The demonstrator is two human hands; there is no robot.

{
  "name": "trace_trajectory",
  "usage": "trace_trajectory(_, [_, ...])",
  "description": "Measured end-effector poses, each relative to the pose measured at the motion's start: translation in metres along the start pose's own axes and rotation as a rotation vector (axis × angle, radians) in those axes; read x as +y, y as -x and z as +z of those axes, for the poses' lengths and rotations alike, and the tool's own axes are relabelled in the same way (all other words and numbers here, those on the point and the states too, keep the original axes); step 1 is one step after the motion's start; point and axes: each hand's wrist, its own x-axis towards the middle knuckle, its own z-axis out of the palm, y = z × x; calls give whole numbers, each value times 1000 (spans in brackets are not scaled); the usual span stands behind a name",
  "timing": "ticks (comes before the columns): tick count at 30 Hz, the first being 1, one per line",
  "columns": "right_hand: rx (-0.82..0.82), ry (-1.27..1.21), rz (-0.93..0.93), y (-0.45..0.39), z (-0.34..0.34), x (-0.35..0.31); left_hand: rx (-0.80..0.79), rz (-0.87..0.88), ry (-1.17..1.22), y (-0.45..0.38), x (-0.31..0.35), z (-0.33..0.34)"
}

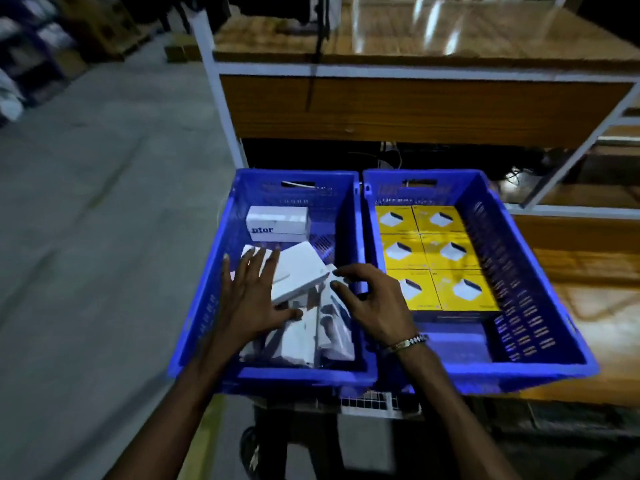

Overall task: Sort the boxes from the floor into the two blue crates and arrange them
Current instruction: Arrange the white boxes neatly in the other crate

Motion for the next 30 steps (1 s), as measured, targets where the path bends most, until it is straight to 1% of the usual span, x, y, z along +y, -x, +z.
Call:
trace_trajectory(2, [44,15,58,-3,11,1,10,9,58,-9,-15,-2])
trace_trajectory(4, [92,23,140,-3,16,0,61,-6,161,-14,-22,-10])
trace_trajectory(5, [114,24,174,-3,21,-3,92,-15,251,-17,-27,-14])
trace_trajectory(7, [155,-7,235,-5,31,-13,85,-52,553,-22,-38,-23])
trace_trajectory(9, [182,-57,265,-6,40,-27,-20,-58,876,-28,-45,-35])
trace_trajectory(10, [189,-78,267,-6,48,-36,-73,-48,984,-32,-50,-40])
trace_trajectory(13, [200,-162,280,-9,76,-62,-206,-3,1211,-46,-57,-48])
trace_trajectory(15, [181,-269,309,-11,96,-77,-244,-17,1374,-53,-57,-47])
trace_trajectory(16, [167,-321,321,-12,104,-83,-274,-41,1488,-53,-56,-48])
trace_trajectory(18, [134,-383,335,-18,115,-94,-367,-157,1728,-56,-53,-49])
trace_trajectory(19, [118,-398,333,-21,118,-98,-385,-210,1813,-56,-52,-50])
trace_trajectory(22, [121,-456,334,-29,120,-107,-327,-294,1927,-63,-44,-49])
trace_trajectory(24, [126,-547,368,-33,118,-108,-304,-343,1934,-68,-38,-45])
trace_trajectory(26, [145,-593,395,-38,115,-103,-307,-335,1894,-73,-35,-40])
trace_trajectory(30, [201,-564,416,-45,103,-88,-222,-244,1707,-92,-33,-37])
